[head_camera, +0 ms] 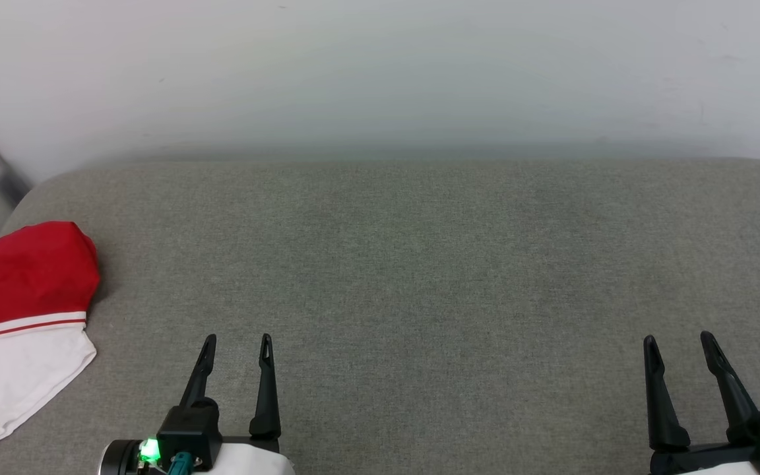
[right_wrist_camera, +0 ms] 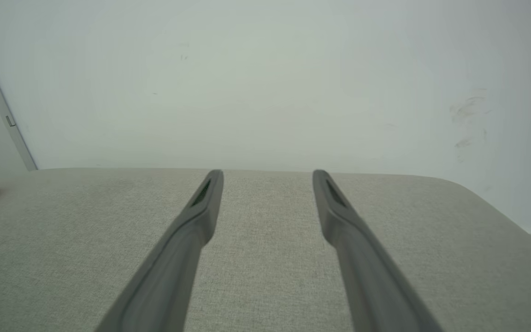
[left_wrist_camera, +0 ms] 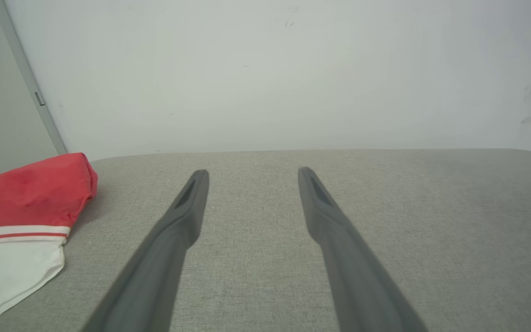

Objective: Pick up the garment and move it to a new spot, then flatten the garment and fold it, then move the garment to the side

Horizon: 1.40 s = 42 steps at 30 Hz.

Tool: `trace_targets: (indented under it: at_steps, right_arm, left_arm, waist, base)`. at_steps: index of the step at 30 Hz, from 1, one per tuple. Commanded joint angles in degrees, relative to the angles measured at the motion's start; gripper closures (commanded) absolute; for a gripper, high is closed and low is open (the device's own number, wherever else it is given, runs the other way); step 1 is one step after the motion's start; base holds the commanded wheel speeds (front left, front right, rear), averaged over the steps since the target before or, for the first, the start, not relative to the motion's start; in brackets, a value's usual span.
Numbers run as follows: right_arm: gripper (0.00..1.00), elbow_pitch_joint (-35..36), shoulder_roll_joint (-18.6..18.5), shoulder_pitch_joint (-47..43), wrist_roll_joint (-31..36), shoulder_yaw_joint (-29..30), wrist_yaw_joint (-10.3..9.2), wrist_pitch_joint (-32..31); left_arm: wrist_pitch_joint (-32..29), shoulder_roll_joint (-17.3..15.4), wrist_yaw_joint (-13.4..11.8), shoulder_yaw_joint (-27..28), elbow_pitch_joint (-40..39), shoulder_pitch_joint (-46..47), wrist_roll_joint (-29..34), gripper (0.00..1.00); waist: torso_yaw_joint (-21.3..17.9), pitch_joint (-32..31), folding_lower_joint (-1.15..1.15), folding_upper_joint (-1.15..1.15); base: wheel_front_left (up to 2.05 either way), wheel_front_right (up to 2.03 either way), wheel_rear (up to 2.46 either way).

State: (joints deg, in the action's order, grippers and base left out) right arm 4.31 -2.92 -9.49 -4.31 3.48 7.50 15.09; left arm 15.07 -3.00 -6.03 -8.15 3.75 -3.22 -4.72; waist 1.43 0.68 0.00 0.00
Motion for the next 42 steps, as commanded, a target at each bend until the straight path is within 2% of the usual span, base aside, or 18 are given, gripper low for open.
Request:
trace_targets:
  at_steps: [1, 27, 35, 42]
  right_arm:
    - [0.0, -0.08, 0.07, -0.33, -0.31, 0.08, -0.02, 0.12]
    - [0.0, -1.66, 0.07, -0.94, -2.8, -0.34, -0.02, 0.12]
    - [0.0, -0.91, 0.07, -1.25, -2.61, -0.61, -0.02, 0.12]
    - [0.0, -0.15, 0.07, -1.3, -2.29, -0.63, -0.02, 0.11]
  left_arm:
    - [0.16, 0.1, 0.3, 0.24, 0.14, -0.34, -0.11, 0.0]
    - [0.16, 0.15, -0.71, 0.13, 1.57, 0.0, -0.97, 0.0]
    - [0.16, 0.15, -1.21, 0.31, 1.69, 0.41, -0.79, 0.0]
    - [0.16, 0.15, -1.95, 0.93, 1.53, 0.8, -1.29, 0.0]
  waist:
    - [-0.01, 0.02, 0.0, 0.0]
    - [0.87, -0.03, 0.0, 0.0]
    - [3.97, 0.07, 0.0, 0.0]
    - [9.29, 0.6, 0.0, 0.0]
  base:
    - [0.0, 0.0, 0.0]
    - [0.0, 0.0, 0.0]
    - [0.0, 0.0, 0.0]
    - [0.0, 0.0, 0.0]
